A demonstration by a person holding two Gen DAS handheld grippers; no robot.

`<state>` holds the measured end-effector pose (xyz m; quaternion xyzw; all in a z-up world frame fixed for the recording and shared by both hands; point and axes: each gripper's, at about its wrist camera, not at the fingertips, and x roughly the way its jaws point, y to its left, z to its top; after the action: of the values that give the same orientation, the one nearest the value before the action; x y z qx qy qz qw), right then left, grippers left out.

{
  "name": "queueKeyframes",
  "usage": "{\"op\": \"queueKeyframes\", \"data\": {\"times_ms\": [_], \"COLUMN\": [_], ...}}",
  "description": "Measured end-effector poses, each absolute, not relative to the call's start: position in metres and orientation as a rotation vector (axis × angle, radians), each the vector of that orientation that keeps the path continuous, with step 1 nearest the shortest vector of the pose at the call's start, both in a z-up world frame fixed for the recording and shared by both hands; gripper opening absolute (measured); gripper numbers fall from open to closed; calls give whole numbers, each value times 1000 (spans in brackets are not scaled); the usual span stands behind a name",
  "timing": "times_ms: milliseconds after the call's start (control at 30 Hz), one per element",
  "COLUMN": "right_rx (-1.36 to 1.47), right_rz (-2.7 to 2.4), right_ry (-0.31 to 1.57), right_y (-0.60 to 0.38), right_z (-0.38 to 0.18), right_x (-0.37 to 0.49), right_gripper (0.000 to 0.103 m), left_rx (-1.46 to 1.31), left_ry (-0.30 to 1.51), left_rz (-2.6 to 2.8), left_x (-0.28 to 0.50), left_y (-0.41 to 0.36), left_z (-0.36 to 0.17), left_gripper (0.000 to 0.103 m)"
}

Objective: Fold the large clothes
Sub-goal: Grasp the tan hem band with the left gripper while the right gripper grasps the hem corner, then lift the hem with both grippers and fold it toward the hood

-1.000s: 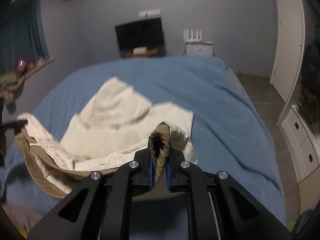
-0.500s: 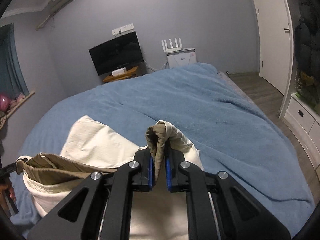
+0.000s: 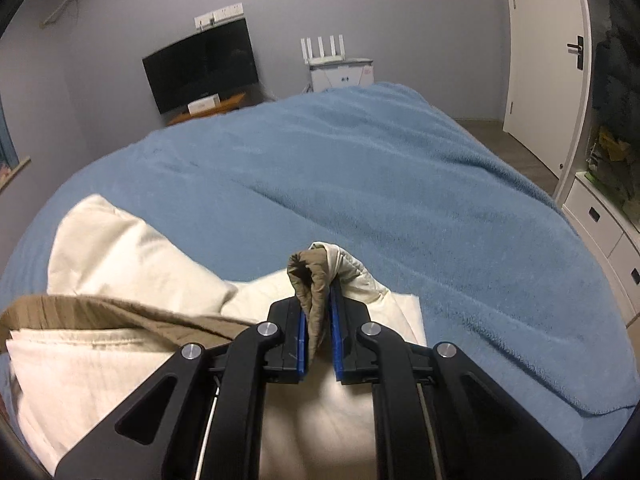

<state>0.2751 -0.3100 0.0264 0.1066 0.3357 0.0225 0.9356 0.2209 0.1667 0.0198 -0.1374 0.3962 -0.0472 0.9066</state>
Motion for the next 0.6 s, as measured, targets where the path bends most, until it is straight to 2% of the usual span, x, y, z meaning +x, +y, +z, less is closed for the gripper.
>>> {"op": "queueKeyframes", "data": {"times_ms": [67, 100, 133, 167, 200, 267, 400, 600], "right_rx": [259, 281, 307, 327, 332, 301, 176, 65], "right_rz": [58, 70, 87, 104, 122, 174, 250, 343], "right_ry": [717, 726, 730, 721, 709, 686, 737, 835], "right_y": [-314, -315, -318, -321, -322, -319, -300, -274], "right_z": [27, 28, 31, 36, 40, 50, 46, 11], "right_x": [271, 269, 263, 253, 246, 222, 183, 118], "right_gripper": [16, 26, 33, 50, 63, 69, 71, 73], "left_rx": [-341, -367, -407, -422, -420, -396, -290, -170], "left_ry": [815, 812, 797, 782, 760, 727, 704, 864], "left_rz": [-107, -114, -130, -132, -131, -154, -175, -228], "left_x": [220, 220, 217, 214, 208, 199, 172, 138], "left_y": [168, 169, 170, 170, 170, 164, 135, 60], "left_z": [24, 26, 30, 35, 43, 56, 71, 39], "left_gripper": [64, 69, 83, 92, 93, 94, 96, 96]}}
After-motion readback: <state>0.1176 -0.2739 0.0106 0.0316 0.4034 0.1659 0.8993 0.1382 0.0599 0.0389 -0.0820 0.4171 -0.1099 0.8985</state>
